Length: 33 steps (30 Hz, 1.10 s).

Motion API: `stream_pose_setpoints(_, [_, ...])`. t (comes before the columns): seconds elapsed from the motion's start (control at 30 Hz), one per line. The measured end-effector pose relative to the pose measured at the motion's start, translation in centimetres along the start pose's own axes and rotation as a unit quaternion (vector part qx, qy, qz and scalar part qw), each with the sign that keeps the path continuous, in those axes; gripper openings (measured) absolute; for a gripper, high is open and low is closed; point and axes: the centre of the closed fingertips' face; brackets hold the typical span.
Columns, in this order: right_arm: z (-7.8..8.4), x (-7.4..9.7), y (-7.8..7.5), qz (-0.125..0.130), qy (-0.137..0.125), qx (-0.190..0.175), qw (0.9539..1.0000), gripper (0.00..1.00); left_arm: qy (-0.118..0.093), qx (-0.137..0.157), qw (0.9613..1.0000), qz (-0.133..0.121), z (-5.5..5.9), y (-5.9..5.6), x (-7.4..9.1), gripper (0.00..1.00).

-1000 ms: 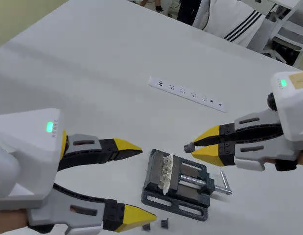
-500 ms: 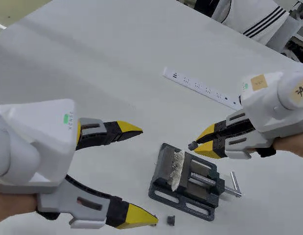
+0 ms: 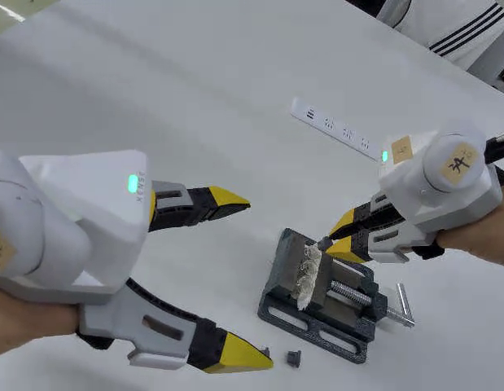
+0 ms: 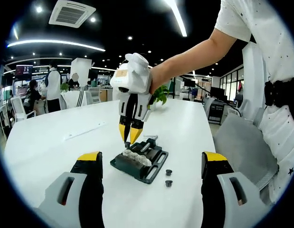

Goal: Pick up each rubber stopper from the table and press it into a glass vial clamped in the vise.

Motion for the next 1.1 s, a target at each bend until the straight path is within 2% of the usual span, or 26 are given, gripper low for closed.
stream_pose_setpoints(0.43, [0.2,-0.9,0.0,-0.006,0.020,0.013,0.9997,0.05,-0.002,0.005,1.0000,0.002,0.5,-0.1,0.0,0.85])
stream_pose_setpoints(0.73, [0.1,-1.2,0.0,0.000,0.038,0.032,0.9988,0.05,-0.008,0.009,0.9999,0.001,0.4,-0.1,0.1,0.84])
stream_pose_setpoints(1.1, [0.0,-1.3,0.3,0.028,0.087,0.100,0.9907,0.05,-0.012,0.015,0.9998,0.000,0.5,-0.2,0.2,0.83])
Point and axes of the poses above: the centre of the closed fingertips' face, and the gripper's own axes: x roughly backward along the fingers, y roughly to its left, z roughly out of its underside, and after that the axes turned 5 degrees about -z, right-handed
